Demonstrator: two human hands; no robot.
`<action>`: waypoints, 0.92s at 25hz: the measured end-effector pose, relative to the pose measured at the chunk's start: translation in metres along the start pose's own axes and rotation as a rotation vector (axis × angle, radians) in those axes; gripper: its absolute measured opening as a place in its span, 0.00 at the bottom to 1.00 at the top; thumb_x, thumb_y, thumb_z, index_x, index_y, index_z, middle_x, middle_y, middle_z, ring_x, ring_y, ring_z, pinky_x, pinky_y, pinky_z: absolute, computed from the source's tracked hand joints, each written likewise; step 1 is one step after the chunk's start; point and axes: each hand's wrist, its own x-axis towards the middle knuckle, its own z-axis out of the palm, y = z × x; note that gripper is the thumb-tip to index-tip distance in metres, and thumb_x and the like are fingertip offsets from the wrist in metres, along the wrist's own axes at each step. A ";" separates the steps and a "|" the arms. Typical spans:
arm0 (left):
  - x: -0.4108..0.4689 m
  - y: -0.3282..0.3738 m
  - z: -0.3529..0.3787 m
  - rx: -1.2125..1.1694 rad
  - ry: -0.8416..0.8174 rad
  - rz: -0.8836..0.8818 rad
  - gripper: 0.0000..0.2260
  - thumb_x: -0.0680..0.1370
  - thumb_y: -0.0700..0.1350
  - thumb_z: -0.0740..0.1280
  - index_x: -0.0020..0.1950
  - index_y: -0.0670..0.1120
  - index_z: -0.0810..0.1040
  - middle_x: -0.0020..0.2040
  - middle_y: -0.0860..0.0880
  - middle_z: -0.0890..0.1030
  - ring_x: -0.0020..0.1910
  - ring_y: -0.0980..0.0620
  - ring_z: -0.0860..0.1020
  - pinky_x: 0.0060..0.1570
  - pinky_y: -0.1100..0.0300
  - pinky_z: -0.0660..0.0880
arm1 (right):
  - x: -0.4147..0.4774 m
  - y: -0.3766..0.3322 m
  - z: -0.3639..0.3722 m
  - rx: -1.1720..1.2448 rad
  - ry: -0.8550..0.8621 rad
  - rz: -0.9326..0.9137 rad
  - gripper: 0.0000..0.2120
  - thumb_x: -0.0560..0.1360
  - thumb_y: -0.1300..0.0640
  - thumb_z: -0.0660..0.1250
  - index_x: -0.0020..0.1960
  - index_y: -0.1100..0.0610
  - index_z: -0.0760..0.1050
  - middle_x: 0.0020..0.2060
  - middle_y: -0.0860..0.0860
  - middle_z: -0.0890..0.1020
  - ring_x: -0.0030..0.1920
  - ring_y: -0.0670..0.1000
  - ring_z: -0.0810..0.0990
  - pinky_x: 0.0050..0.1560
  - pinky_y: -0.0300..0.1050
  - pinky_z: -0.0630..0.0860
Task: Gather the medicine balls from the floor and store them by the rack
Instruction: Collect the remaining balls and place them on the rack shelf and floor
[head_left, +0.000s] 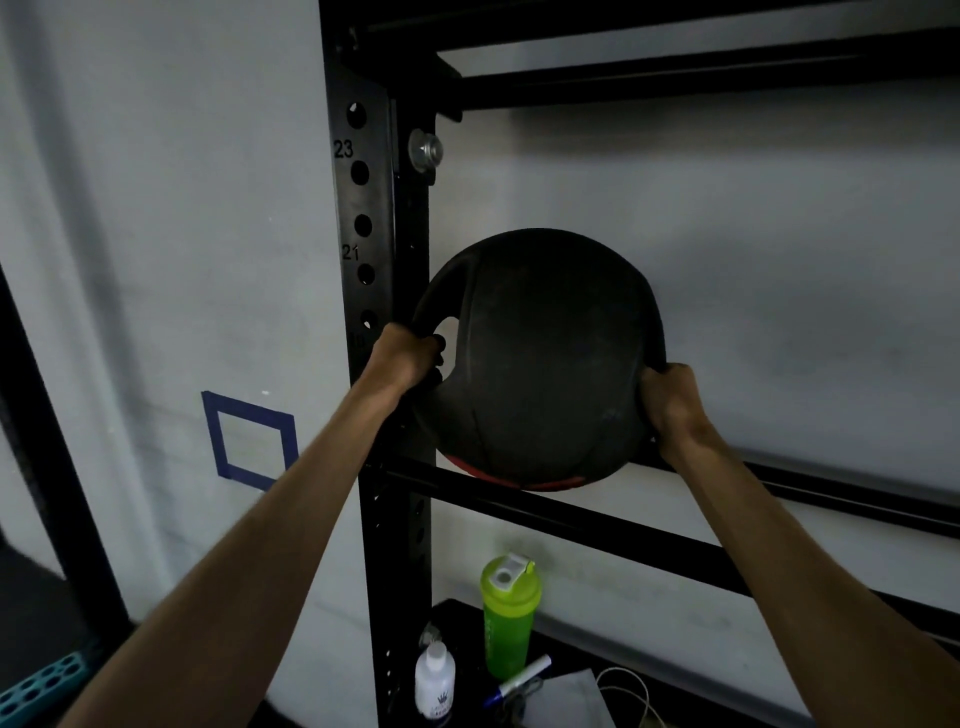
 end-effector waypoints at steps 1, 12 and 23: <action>-0.003 0.001 0.000 -0.020 -0.007 -0.004 0.12 0.82 0.42 0.64 0.64 0.38 0.75 0.39 0.50 0.76 0.35 0.56 0.74 0.28 0.67 0.70 | 0.000 0.000 -0.001 -0.006 0.002 0.003 0.08 0.82 0.63 0.58 0.50 0.64 0.74 0.35 0.54 0.75 0.33 0.50 0.73 0.34 0.43 0.72; -0.056 -0.022 -0.003 -0.158 0.173 0.105 0.23 0.78 0.53 0.61 0.70 0.43 0.71 0.62 0.42 0.77 0.62 0.43 0.77 0.63 0.45 0.75 | -0.048 0.019 -0.034 -0.323 -0.009 -0.151 0.24 0.81 0.53 0.61 0.75 0.58 0.66 0.58 0.58 0.82 0.56 0.57 0.81 0.62 0.49 0.77; -0.257 0.019 0.089 0.439 0.316 0.975 0.12 0.77 0.42 0.63 0.60 0.43 0.76 0.60 0.40 0.75 0.58 0.40 0.74 0.54 0.47 0.72 | -0.183 0.044 -0.160 -0.747 0.004 -0.503 0.14 0.80 0.55 0.61 0.62 0.59 0.78 0.55 0.57 0.83 0.56 0.57 0.81 0.58 0.53 0.78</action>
